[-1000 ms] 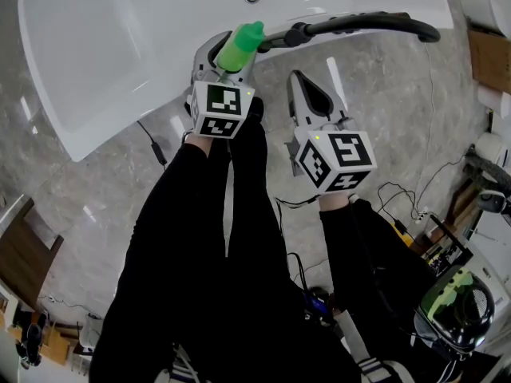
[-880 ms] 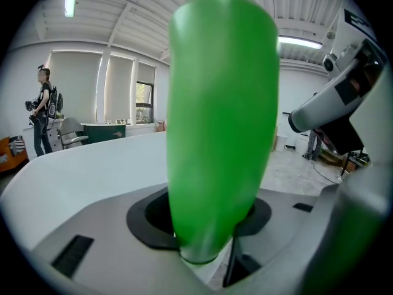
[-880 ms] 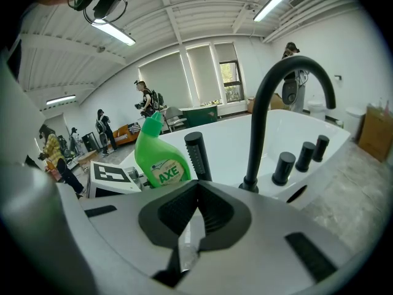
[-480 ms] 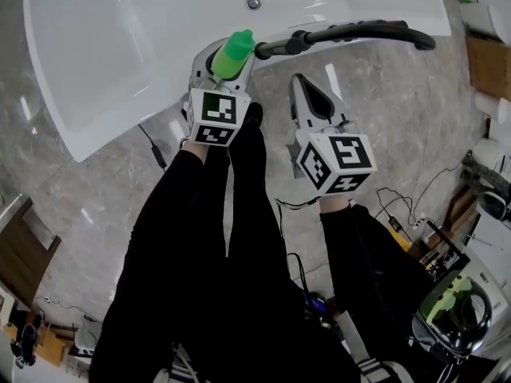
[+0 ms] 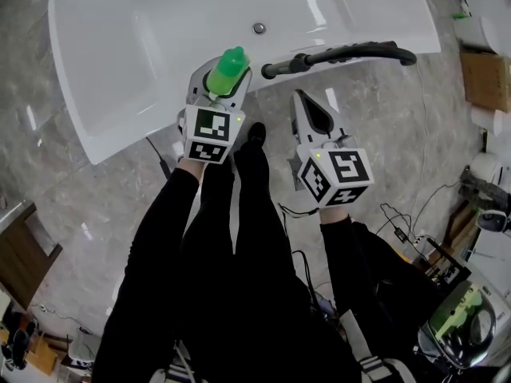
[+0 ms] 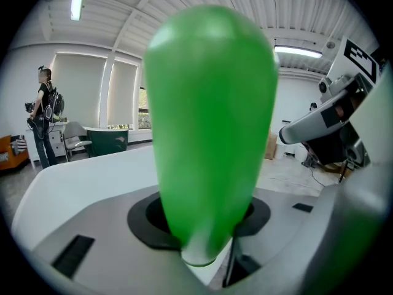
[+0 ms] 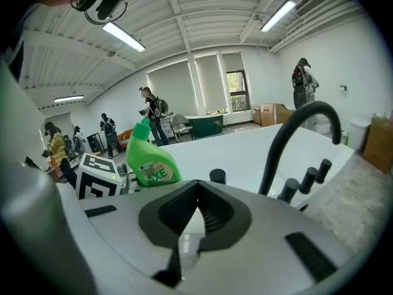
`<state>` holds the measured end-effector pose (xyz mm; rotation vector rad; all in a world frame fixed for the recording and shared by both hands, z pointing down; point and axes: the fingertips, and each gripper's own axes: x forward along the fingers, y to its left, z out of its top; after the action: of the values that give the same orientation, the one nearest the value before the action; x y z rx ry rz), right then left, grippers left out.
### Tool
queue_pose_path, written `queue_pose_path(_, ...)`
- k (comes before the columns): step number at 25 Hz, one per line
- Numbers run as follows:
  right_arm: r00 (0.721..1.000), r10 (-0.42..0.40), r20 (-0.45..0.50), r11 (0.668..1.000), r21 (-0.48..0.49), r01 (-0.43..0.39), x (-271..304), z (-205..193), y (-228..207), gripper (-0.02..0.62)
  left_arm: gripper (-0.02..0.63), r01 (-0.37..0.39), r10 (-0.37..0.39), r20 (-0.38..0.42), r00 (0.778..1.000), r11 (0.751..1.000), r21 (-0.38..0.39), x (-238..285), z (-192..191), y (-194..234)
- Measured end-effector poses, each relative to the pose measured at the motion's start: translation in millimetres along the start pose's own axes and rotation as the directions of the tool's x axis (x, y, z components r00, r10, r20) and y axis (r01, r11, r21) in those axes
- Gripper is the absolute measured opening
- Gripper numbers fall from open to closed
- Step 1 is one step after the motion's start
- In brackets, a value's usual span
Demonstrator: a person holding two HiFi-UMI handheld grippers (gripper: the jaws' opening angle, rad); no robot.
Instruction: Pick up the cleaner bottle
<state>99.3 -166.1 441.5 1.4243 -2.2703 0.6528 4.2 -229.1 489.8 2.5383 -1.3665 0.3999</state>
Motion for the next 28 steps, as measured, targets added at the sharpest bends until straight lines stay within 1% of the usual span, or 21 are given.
queue_pose_path(8, 0.997, 0.059, 0.05, 0.996, -0.068, -0.055, -5, 37, 25, 0.002, 0.193, -0.076, 0.076, 0.0, 0.997, 0.997, -0.021, -33, 27, 31)
queue_pose_path(15, 0.988, 0.133, 0.078, 0.984, -0.13, -0.122, 6, 68, 47, 0.002, 0.192, -0.148, 0.148, -0.005, 0.989, 0.989, -0.025, -60, 43, 58)
queue_pose_path(22, 0.973, 0.209, 0.1, 0.963, -0.194, -0.187, 22, 98, 75, 0.002, 0.192, -0.227, 0.228, 0.014, 0.974, 0.973, -0.042, -92, 60, 89)
queue_pose_path(28, 0.956, 0.279, 0.094, 0.937, -0.242, -0.25, 35, 114, 102, 0.002, 0.19, -0.308, 0.311, 0.02, 0.95, 0.948, -0.075, -122, 66, 114)
